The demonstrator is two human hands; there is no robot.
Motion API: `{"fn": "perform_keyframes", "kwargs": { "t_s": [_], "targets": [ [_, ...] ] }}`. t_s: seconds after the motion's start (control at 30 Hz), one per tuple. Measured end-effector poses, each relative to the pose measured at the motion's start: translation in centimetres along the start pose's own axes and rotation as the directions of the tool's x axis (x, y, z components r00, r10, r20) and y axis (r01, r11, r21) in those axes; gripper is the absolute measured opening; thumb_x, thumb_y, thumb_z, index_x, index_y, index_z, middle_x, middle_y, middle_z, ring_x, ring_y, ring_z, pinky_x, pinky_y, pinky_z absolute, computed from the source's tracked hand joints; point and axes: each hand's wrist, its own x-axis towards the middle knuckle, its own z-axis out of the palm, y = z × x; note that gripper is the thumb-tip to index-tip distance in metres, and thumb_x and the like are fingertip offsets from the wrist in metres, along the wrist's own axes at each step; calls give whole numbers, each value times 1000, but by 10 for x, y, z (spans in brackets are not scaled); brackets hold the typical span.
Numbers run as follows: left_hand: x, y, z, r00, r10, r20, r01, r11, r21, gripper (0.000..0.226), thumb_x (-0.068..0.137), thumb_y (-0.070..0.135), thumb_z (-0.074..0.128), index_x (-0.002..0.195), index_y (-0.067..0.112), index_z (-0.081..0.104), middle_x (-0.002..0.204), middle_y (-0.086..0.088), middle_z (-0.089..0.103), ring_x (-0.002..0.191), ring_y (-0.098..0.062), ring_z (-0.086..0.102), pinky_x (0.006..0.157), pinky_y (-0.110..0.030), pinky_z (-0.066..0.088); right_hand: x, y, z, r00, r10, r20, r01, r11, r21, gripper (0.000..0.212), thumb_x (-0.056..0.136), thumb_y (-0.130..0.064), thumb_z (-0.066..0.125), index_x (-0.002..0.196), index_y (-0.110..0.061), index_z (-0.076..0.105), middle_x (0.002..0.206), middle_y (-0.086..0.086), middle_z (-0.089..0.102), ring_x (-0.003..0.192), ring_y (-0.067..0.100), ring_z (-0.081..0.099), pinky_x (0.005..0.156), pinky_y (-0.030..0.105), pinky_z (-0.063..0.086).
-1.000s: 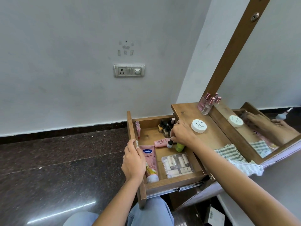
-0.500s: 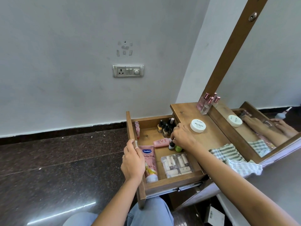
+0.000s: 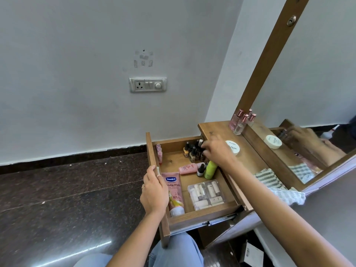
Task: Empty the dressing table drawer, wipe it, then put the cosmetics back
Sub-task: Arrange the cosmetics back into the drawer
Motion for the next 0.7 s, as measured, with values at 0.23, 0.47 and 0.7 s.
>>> {"fn": "perform_keyframes", "kwargs": {
  "t_s": [0.23,0.47,0.7],
  "targets": [
    [-1,1,-1,1000,1,-1,-1,1000,-6,36,99,27,42,135,21,41,121,-7,60,86,-21,65,53,-25,40,33,73,-58,880,283,-382,-325,945,-47,33,89,-2,51,122,-5,57,122,17,54,110,35,47,89,43,42],
    [-1,1,-1,1000,-13,4,13,1000,3,37,99,27,43,136,22,40,124,-5,60,89,-19,64,53,-22,36,47,116,-58,933,276,-231,-311,941,-131,38,92,-4,50,129,1,48,132,19,50,122,35,40,97,44,39],
    [0,1,-1,1000,-12,5,12,1000,-5,37,99,28,43,136,23,41,123,-4,60,88,-18,64,53,-22,40,56,119,-50,909,343,-236,-349,937,16,25,88,3,50,113,3,54,117,24,50,108,41,47,88,46,41]
  ]
}}
